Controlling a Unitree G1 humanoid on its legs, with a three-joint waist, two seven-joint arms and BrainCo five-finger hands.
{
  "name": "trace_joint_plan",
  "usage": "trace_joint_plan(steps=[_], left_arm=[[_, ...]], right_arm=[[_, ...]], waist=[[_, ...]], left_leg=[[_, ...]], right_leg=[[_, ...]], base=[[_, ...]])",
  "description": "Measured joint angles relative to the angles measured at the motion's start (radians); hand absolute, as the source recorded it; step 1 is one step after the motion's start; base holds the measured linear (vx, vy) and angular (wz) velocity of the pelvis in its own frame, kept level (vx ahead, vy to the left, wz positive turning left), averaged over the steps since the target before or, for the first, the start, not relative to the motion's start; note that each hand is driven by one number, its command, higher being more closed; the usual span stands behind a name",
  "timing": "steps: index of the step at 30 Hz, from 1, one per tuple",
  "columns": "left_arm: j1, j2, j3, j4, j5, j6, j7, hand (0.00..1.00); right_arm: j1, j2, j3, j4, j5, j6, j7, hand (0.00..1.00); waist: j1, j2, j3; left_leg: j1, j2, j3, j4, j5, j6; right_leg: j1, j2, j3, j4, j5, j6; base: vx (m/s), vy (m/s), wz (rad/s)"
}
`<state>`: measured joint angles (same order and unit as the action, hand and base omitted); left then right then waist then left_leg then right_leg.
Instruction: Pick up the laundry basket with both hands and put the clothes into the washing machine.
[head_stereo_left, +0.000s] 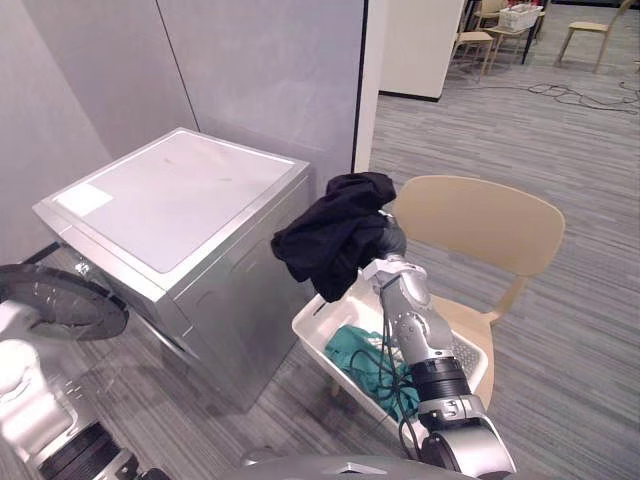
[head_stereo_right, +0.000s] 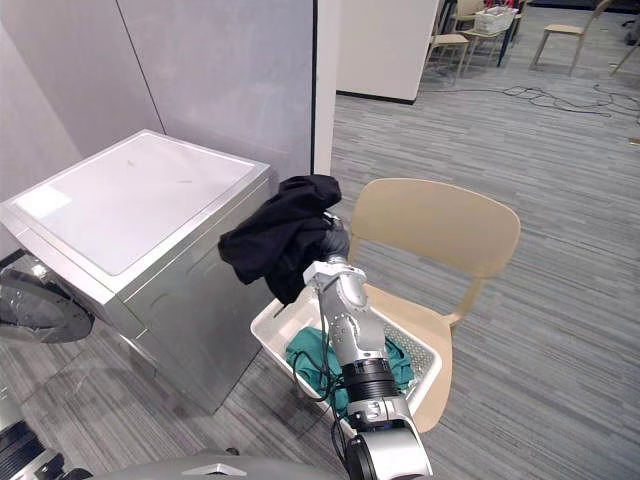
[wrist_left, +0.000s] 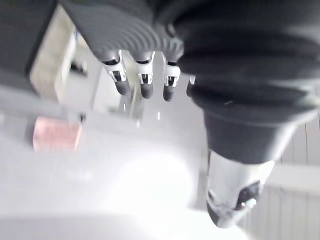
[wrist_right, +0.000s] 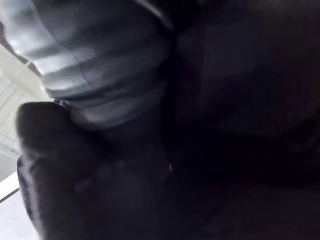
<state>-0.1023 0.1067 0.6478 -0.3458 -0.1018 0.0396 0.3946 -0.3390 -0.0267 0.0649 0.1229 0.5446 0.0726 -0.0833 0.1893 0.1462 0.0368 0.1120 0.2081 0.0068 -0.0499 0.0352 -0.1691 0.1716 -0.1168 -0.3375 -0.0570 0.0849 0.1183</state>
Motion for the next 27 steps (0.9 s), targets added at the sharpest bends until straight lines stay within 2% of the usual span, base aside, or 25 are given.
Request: trace_joint_plan(steps=[2, 3, 5, 8, 10, 11, 15, 27], left_arm=[[-0.002, 0.001, -0.204, 0.007, -0.005, 0.003, -0.068, 0.0], [-0.002, 0.001, -0.251, 0.007, -0.012, 0.004, -0.085, 0.0], [-0.002, 0.0, -0.417, 0.008, -0.016, 0.013, -0.152, 0.0], [-0.028, -0.001, -0.587, 0.046, -0.036, 0.028, -0.218, 0.0], [-0.064, -0.001, -0.642, 0.096, -0.041, 0.035, -0.237, 0.0], [-0.099, 0.0, -0.69, 0.152, -0.053, 0.048, -0.253, 0.0], [-0.161, -0.002, -0.755, 0.212, -0.062, 0.071, -0.274, 0.0], [-0.279, 0.036, -0.898, 0.334, -0.074, 0.084, -0.27, 0.0]], right_arm=[[0.002, 0.004, 0.041, -0.039, 0.0, 0.0, 0.014, 1.0], [0.002, 0.005, 0.05, -0.048, 0.0, 0.0, 0.016, 1.0], [0.003, 0.01, 0.073, -0.088, -0.001, 0.0, 0.016, 1.0], [0.012, 0.008, 0.088, -0.135, -0.001, 0.0, 0.016, 1.0], [0.013, 0.002, 0.091, -0.157, -0.001, -0.001, 0.016, 1.0], [0.013, -0.002, 0.092, -0.163, -0.001, -0.001, 0.015, 1.0], [0.015, -0.004, 0.116, -0.203, -0.002, -0.001, 0.015, 1.0], [0.061, -0.004, 0.126, -0.272, -0.003, -0.002, 0.009, 1.0]], waist=[[-0.014, -0.003, -0.001], [-0.02, -0.004, -0.001], [-0.048, -0.008, -0.001], [-0.08, -0.008, -0.001], [-0.088, -0.008, -0.001], [-0.101, -0.009, -0.001], [-0.126, -0.01, 0.0], [-0.143, -0.028, -0.001]], left_leg=[[0.009, -0.002, 0.024, -0.008, 0.004, 0.001], [0.009, -0.002, 0.03, -0.008, 0.004, 0.001], [0.01, -0.002, 0.053, -0.008, 0.005, 0.0], [0.012, -0.001, 0.076, -0.023, 0.009, -0.005], [0.008, -0.001, 0.089, -0.026, 0.009, -0.005], [0.012, -0.001, 0.098, -0.026, 0.008, -0.007], [0.012, 0.001, 0.105, -0.025, 0.001, -0.01], [0.011, 0.001, 0.107, -0.023, -0.004, -0.01]], right_leg=[[-0.015, -0.003, 0.025, 0.005, 0.0, 0.0], [-0.019, -0.003, 0.03, 0.005, 0.001, 0.0], [-0.037, -0.003, 0.052, 0.005, 0.002, 0.001], [-0.058, -0.002, 0.072, 0.004, 0.005, 0.001], [-0.071, -0.001, 0.081, 0.002, 0.013, 0.002], [-0.071, -0.001, 0.083, 0.0, 0.014, 0.002], [-0.073, 0.002, 0.085, -0.007, 0.014, 0.002], [-0.073, 0.002, 0.082, -0.01, 0.014, 0.002]], base=[[-0.03, 0.036, -0.25], [-0.02, 0.031, -0.29], [0.0, 0.027, -0.28], [0.01, 0.021, -0.24], [0.01, 0.018, -0.24], [0.02, 0.012, -0.13], [0.02, 0.01, -0.07], [0.0, 0.0, 0.0]])
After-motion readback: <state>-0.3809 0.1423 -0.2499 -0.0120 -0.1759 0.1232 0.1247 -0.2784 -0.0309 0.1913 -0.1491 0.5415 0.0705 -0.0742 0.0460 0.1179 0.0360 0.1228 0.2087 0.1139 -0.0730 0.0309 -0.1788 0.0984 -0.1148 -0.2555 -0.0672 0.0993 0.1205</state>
